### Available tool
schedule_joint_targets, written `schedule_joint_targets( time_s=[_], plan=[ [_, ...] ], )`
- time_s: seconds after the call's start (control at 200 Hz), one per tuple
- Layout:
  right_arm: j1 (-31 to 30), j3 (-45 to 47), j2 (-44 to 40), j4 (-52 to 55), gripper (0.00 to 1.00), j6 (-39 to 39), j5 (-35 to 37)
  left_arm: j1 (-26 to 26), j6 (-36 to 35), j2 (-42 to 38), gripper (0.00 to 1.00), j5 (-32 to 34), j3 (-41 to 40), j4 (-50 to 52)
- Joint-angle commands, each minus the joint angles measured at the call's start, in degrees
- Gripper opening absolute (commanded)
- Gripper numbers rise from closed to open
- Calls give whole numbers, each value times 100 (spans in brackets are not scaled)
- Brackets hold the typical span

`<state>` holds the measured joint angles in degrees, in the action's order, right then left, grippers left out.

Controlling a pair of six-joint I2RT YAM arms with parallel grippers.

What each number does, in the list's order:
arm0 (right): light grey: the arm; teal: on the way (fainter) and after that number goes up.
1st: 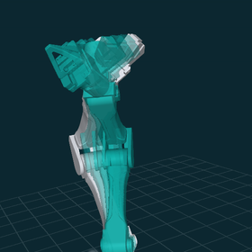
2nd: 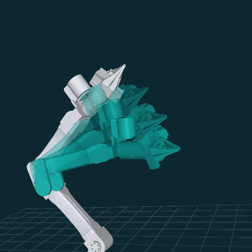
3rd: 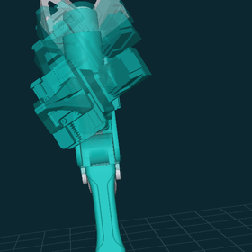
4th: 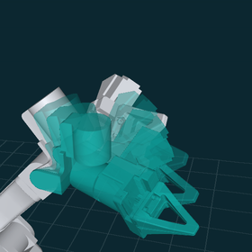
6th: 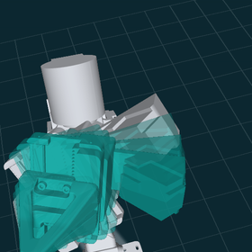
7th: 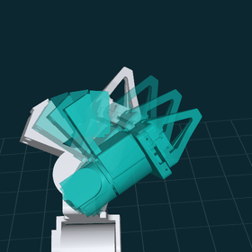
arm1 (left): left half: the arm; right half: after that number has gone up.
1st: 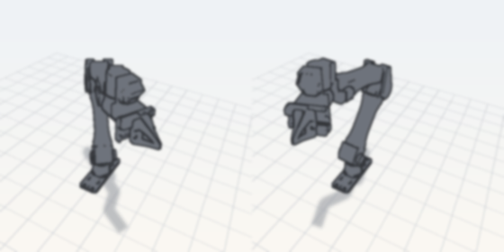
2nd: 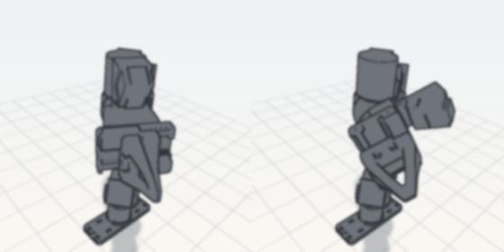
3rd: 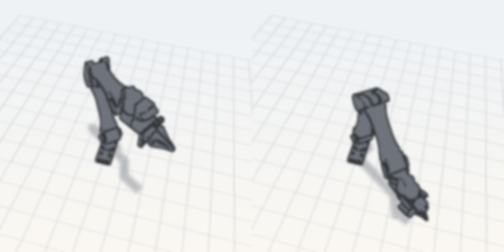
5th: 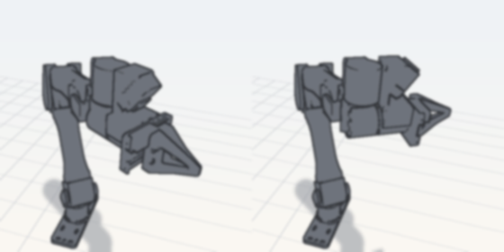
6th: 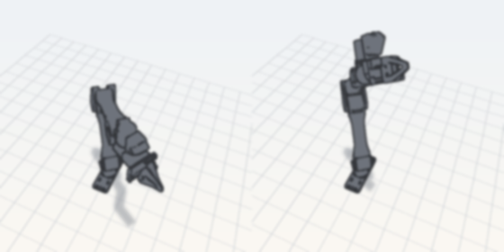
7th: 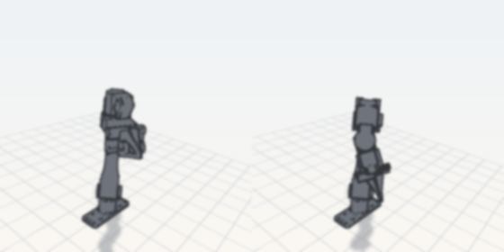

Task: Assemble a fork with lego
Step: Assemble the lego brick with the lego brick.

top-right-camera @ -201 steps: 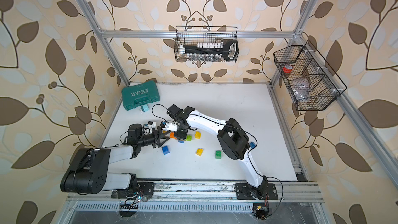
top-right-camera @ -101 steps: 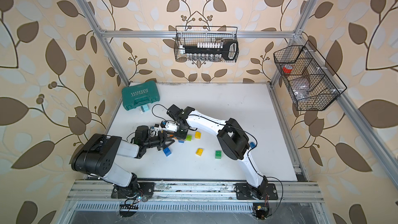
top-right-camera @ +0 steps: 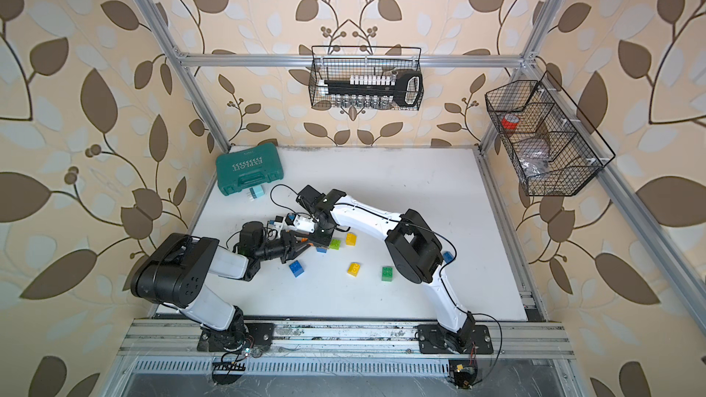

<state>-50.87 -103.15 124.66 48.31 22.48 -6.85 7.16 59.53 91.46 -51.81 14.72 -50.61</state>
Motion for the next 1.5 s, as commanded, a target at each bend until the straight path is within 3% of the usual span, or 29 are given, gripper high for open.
schedule_joint_targets(
  time_s=[0.0, 0.23, 0.5, 0.755, 1.015, 1.205, 1.495],
  plan=[
    [-3, 422, 413, 117, 25, -103, 98, 75, -222, -41, 33, 134, -51, 538],
    [-30, 533, 509, 130, 25, -121, 483, 75, -740, -599, 45, 294, 134, 1676],
    [44, 673, 148, -181, 24, -213, -70, 67, -571, -809, 54, 242, 164, 1577],
    [75, 466, -90, -161, 24, -130, -62, -91, -251, -1272, 63, 183, 255, 1411],
    [60, 429, -237, -224, 24, -77, 48, -419, -579, -1740, 66, 231, 285, 2352],
    [25, 399, -67, -207, 29, -92, 86, -562, -741, -1766, 67, 318, 204, 2672],
    [-17, 434, -186, -349, 46, -94, -41, -628, -740, -1716, 68, 382, 138, 2645]
  ],
)
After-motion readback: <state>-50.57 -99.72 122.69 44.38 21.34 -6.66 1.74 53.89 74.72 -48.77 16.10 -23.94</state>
